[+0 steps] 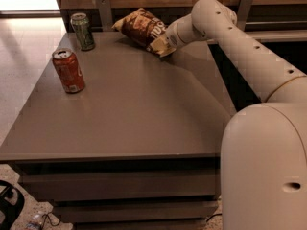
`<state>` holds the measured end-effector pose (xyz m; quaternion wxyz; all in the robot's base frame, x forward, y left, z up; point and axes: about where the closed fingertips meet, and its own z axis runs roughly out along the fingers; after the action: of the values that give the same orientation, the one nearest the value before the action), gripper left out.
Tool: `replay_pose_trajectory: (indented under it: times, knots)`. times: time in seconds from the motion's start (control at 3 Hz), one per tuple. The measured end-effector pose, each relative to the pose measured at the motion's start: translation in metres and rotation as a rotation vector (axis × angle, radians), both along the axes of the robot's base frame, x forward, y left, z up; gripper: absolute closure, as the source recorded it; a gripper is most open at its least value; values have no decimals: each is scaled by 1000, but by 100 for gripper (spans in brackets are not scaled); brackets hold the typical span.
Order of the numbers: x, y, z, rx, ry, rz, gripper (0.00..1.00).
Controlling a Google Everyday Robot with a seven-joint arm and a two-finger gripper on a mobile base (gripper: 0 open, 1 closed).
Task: Pick brown chip bag
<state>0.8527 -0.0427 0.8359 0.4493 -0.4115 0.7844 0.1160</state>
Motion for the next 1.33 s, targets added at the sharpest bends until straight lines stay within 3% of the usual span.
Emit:
replay_pose_trajectory:
  times: [0.67,1.33]
  knots:
    - [-26,8,99,-13,-176,118,100]
    - [-42,6,151,-8,-284,163,100]
